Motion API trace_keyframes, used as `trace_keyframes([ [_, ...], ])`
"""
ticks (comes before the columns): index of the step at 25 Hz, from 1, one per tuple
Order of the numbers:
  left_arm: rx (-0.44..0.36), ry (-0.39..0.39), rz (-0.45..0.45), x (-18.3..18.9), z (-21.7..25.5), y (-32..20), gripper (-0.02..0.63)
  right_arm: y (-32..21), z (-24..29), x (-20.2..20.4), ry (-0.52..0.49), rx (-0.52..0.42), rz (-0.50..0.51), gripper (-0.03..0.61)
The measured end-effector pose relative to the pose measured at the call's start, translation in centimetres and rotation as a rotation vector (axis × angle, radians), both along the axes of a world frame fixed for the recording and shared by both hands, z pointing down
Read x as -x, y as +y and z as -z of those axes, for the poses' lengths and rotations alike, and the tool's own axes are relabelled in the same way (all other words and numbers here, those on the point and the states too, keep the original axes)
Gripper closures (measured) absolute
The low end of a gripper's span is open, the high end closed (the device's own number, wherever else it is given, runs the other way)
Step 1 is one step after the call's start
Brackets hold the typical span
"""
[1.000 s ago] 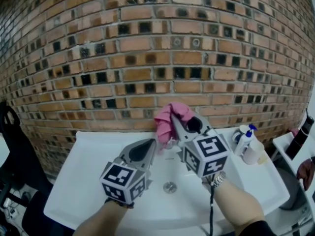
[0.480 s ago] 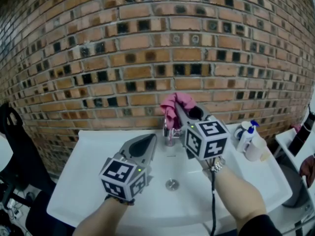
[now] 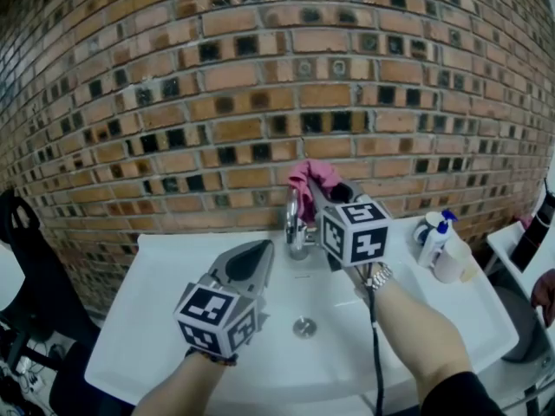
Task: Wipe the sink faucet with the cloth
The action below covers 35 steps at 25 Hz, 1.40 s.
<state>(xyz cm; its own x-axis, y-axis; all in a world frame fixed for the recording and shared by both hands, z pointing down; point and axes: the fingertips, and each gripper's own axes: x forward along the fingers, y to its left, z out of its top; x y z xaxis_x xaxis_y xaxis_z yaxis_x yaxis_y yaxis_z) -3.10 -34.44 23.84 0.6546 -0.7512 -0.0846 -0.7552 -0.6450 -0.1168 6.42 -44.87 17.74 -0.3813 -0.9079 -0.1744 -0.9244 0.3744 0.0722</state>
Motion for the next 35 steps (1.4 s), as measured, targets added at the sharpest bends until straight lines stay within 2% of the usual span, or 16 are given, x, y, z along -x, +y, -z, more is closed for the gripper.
trace_keyframes([
  [10, 0.017, -0.004, 0.005, 0.0, -0.9, -0.5, 0.614, -2.5, -1.8, -0.6, 0.035, 0.056, -0.043, 0.495],
  [21, 0.038, 0.004, 0.012, 0.4, -1.9, -0.6, 0.614, -5.0, -5.8, -1.0, 0.1, 0.175, -0.085, 0.497],
  [35, 0.051, 0.009, 0.011, 0.5, -2.4, -0.8, 0.614, -5.9, -9.8, -0.9, 0.143, 0.282, -0.091, 0.502],
])
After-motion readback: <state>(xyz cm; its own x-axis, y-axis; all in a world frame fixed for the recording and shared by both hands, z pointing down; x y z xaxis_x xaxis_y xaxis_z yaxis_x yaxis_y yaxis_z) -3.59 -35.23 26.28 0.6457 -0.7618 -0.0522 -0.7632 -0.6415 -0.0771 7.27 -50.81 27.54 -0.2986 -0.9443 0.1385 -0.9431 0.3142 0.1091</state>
